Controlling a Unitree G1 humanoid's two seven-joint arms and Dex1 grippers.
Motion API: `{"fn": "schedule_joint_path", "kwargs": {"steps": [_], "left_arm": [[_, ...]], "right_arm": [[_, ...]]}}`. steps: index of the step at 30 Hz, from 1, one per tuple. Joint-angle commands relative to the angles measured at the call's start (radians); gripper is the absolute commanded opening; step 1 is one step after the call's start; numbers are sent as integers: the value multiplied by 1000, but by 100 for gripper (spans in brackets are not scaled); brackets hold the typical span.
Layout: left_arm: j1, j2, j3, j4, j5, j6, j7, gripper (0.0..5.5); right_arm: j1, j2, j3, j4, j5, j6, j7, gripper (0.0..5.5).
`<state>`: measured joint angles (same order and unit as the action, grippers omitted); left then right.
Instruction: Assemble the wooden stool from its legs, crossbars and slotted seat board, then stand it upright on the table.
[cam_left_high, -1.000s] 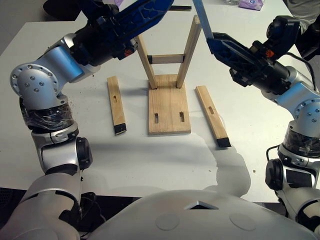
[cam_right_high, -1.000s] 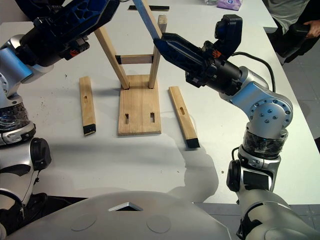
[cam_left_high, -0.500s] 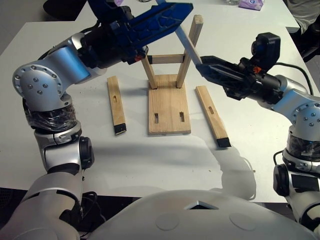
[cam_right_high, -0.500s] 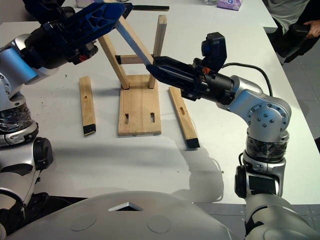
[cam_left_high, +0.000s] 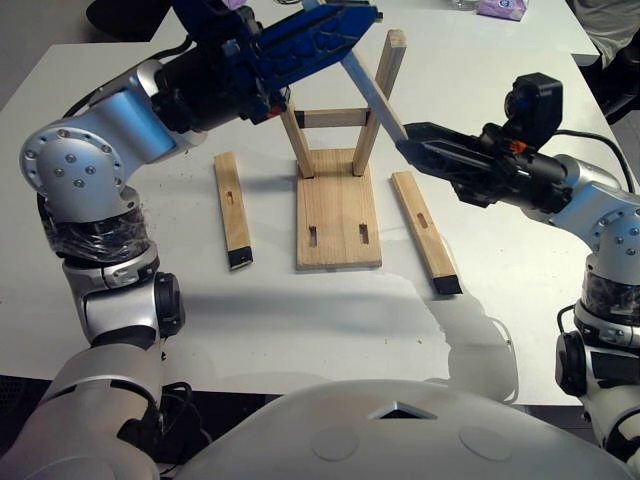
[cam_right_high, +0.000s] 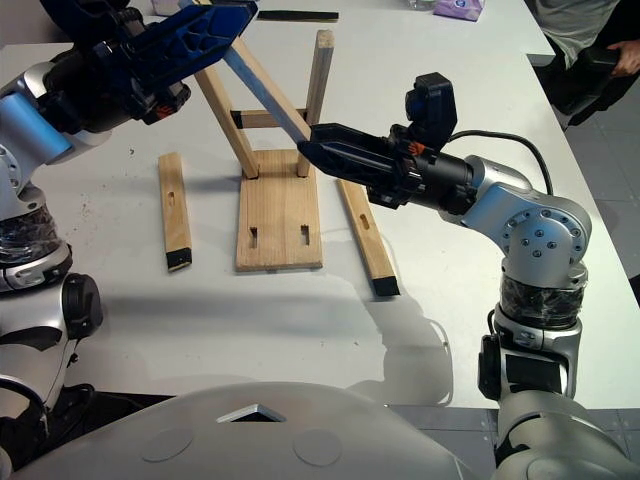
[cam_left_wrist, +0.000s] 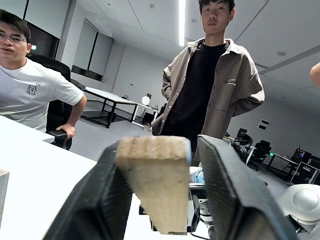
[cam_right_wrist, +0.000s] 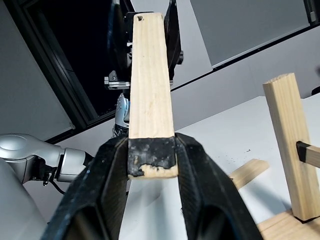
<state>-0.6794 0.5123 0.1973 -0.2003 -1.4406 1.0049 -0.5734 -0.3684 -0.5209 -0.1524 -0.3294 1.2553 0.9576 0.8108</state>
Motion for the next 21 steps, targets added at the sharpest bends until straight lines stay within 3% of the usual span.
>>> {"fn": "schedule_joint_path", "kwargs": {"steps": [1, 9, 14, 21], "left_arm": [[37, 21, 12, -37, 25, -8, -27, 134], [105, 30, 38, -77, 28, -44, -17, 133], [105, 25, 40, -70, 44, -70, -3, 133], [112, 28, 43, -62, 97, -95, -15, 131]], "right_arm": [[-37, -19, -12, 33, 16, 20, -7, 131], [-74, -11, -24, 84, 24, 38, -15, 131], [-46, 14, -5, 62, -121, -83, -9, 131], [51, -13, 33, 20, -280, -191, 30, 257]]}}
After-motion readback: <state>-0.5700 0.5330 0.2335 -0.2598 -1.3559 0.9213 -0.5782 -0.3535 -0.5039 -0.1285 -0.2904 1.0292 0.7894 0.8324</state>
